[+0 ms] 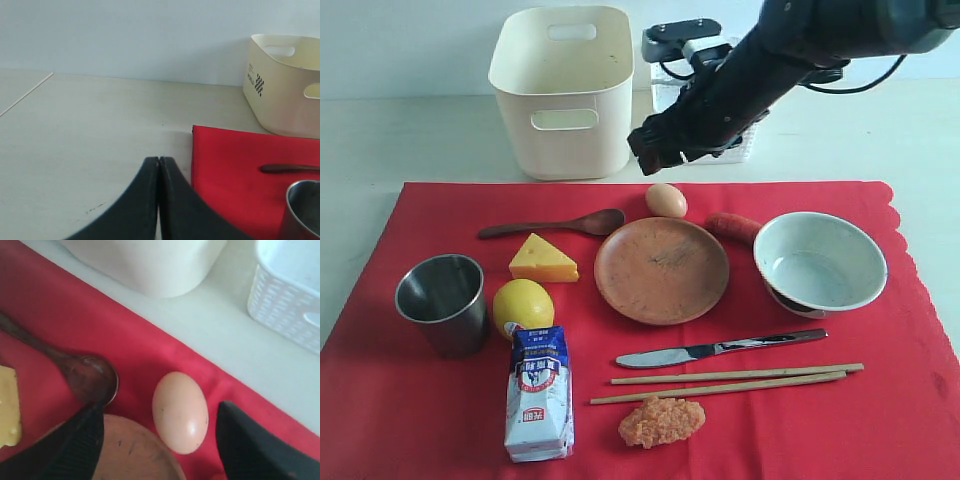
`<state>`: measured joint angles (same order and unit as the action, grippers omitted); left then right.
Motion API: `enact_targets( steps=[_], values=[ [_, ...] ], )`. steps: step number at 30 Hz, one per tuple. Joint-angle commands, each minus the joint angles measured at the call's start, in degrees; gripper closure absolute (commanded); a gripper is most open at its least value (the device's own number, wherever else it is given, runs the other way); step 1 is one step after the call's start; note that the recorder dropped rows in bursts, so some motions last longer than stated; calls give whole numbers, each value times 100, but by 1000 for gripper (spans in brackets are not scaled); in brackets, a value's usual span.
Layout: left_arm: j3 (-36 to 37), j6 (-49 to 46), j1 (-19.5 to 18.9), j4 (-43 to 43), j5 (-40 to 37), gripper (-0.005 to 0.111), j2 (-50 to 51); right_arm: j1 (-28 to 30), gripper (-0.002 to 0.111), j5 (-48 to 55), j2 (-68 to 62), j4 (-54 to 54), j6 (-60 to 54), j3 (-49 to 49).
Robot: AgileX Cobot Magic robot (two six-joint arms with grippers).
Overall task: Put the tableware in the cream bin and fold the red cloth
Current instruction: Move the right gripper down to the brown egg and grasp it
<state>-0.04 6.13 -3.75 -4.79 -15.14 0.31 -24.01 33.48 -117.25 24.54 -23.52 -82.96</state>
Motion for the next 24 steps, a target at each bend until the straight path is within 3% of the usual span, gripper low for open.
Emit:
enact_targets(
  steps=[1,16,24],
  values=[
    [4,17,31,28,-4,104,-31,-2,43,90,-445,-488,-47,-424],
    [4,16,31,28,-4,104,-31,-2,44,-33,-1082,-222,-60,-594],
    [4,5,31,28,-4,104,-31,-2,66,188,-1269,-210,-46,-594]
  ],
)
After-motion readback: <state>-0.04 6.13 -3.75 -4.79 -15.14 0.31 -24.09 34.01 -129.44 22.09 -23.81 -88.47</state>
